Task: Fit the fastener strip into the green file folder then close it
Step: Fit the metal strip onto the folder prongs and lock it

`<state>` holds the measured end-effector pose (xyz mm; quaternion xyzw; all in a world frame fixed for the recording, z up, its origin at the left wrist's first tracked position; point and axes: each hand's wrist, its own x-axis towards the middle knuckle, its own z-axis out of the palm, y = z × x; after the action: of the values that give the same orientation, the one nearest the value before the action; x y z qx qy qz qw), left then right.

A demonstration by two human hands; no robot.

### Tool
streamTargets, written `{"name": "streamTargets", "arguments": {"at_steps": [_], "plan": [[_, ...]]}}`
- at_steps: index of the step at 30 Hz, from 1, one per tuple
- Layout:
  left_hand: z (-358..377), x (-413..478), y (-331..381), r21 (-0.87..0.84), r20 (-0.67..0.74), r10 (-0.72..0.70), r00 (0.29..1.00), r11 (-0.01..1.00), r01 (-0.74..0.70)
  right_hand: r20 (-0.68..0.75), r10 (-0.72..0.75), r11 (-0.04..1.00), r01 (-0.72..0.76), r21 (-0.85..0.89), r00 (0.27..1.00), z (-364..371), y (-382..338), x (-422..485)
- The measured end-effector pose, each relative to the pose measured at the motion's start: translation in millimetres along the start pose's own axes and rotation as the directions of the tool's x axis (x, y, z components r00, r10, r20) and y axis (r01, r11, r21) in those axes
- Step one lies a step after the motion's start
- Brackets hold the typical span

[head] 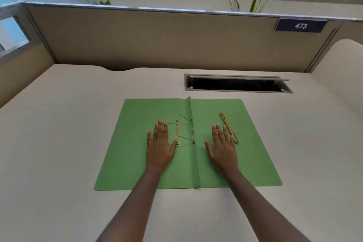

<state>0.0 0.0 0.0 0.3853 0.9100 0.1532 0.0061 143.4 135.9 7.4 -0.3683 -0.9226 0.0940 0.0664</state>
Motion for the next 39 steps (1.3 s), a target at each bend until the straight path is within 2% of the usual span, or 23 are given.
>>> {"name": "streamTargets", "arguments": {"at_steps": [6,12,20,24,27,33,37,39], "plan": [[6.9,-1.6,-3.8,0.037,0.106,-0.045,0.993,0.998,0.041,0.096,0.001,1.0,-0.002,0.004,0.995,11.4,4.4,-2.0],[10.3,-0.2,-4.8,0.029,0.107,-0.041,0.993,0.999,0.038,0.097,0.001,1.0,-0.003,0.02,0.995,13.9,4.8,-3.0],[10.8,-1.3,-5.6,-0.001,0.08,-0.042,0.996,0.999,0.042,0.034,-0.016,0.997,0.014,0.076,0.999,11.7,4.2,-4.2],[10.4,-1.6,-5.1,-0.019,0.074,-0.045,0.996,0.999,0.047,-0.15,-0.026,0.995,0.04,0.091,0.988,0.6,10.6,-0.4],[9.9,-1.9,-5.4,-0.028,0.075,-0.052,0.996,0.998,0.054,-0.241,0.053,0.995,-0.032,0.093,0.969,-9.1,21.3,6.7],[4.2,0.4,-2.8,-0.12,0.059,-0.081,0.995,0.989,0.087,-0.14,0.285,0.958,-0.276,0.084,0.948,-23.5,39.8,21.8],[-7.3,6.2,2.7,-0.253,-0.005,-0.129,0.992,0.96,0.124,-0.13,0.303,0.948,-0.284,0.145,0.944,-25.6,41.1,27.1],[-15.2,10.5,7.2,-0.331,-0.063,-0.151,0.986,0.936,0.122,-0.149,0.309,0.933,-0.269,0.239,0.939,-28.4,39.7,29.0]]}}
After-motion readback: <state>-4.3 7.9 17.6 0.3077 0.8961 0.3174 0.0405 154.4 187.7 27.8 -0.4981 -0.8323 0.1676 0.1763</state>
